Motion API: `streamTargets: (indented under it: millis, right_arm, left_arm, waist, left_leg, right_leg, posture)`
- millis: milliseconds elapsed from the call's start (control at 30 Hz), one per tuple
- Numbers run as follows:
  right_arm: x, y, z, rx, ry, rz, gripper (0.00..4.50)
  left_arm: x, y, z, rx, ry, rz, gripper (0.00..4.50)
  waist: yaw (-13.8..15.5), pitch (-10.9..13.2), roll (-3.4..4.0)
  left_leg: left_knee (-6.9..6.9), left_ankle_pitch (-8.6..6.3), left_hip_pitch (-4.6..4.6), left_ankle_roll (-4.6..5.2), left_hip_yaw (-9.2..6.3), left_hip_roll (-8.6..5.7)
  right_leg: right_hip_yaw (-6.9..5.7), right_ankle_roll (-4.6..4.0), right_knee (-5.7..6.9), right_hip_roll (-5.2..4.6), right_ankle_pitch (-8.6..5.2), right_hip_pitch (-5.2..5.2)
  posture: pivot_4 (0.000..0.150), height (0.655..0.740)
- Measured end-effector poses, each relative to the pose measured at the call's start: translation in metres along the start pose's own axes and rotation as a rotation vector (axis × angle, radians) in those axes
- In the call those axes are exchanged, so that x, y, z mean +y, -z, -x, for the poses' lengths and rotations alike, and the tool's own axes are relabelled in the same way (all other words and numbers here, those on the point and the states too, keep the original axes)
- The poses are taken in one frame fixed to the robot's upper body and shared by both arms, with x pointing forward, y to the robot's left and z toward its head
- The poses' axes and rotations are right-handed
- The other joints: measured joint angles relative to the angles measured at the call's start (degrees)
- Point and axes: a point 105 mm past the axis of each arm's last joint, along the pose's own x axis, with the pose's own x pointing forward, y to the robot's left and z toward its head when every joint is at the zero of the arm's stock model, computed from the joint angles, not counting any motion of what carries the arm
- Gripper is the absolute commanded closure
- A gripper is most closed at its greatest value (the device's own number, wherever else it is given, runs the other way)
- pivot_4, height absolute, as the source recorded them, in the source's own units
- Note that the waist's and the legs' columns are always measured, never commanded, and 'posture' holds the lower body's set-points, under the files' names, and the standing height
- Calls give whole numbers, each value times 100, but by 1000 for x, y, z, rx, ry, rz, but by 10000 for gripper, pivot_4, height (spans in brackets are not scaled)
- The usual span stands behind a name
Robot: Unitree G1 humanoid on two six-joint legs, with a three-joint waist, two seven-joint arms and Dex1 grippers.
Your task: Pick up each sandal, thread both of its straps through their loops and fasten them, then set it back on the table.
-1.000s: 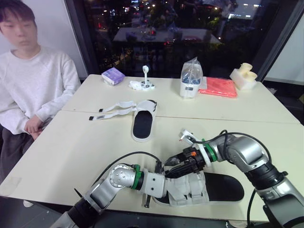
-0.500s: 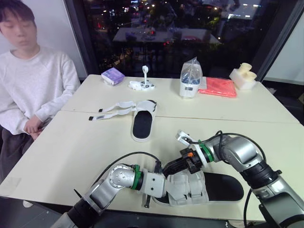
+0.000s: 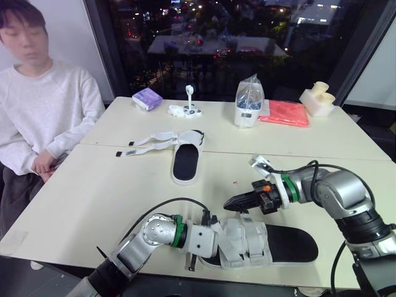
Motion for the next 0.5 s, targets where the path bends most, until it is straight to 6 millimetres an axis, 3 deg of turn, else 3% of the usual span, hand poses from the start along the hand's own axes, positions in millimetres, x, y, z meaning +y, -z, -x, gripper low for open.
streamTargets:
  millis: [233,433,500]
  right_arm:
    - [-2,0,-2,-3,14,-3,44382]
    - [-6,8,-13,13,-15,-34,16026]
    - [-7,10,-15,27,-17,-41,16026]
  left_arm:
    - [0,0,0,1,5,-4,45000]
    - [1,0,0,1,7,-5,45000]
    - [0,0,0,1,6,-4,45000]
  waist:
    - [-1,1,2]
    - [0,1,3]
    - [-3,1,3]
  left_leg:
    - [0,11,-1,-20,0,0]
    - [0,10,-2,-17,0,0]
    - [0,11,-2,-18,0,0]
  right_leg:
    - [0,0,0,0,0,-1]
    - [0,0,0,0,0,-2]
    - [0,0,0,0,0,-3]
  posture:
    - [1500,7400]
    - [1500,7400]
    - [1500,7400]
